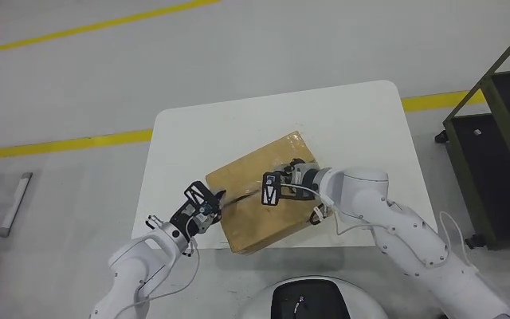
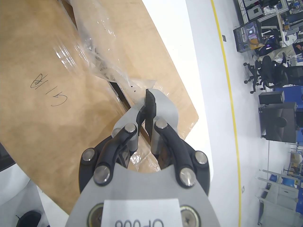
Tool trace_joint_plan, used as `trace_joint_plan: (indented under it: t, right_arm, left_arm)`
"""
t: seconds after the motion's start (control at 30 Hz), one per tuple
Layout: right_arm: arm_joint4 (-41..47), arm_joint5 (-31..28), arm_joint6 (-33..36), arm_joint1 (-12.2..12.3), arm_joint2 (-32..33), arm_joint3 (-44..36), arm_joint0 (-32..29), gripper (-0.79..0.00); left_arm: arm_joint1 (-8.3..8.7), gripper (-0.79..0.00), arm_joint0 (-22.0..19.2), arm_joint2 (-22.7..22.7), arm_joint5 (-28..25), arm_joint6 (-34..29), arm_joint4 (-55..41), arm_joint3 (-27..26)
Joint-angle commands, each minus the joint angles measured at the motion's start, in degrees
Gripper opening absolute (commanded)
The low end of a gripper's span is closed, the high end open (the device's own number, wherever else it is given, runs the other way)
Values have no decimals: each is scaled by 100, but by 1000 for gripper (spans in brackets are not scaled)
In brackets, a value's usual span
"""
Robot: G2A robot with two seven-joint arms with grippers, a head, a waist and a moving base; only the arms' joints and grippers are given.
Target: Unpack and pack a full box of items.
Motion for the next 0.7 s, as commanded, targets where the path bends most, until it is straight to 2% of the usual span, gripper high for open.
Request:
trace_joint_plan:
  t: [0.0,0.2,0.67]
  right_arm:
    - [22,56,-1,1,34,-20,-15,-785]
    - [68,171,-45,15,159,-128,-78,-785]
    - [233,120,61,32,266,-229,-109,-785]
  left_arm:
    - [-10,-785,-23,75,17,11,103,40]
    - [-34,-785,-101,203,62,6,291,124]
    - [-58,-785,-57,151,4,106,297,69]
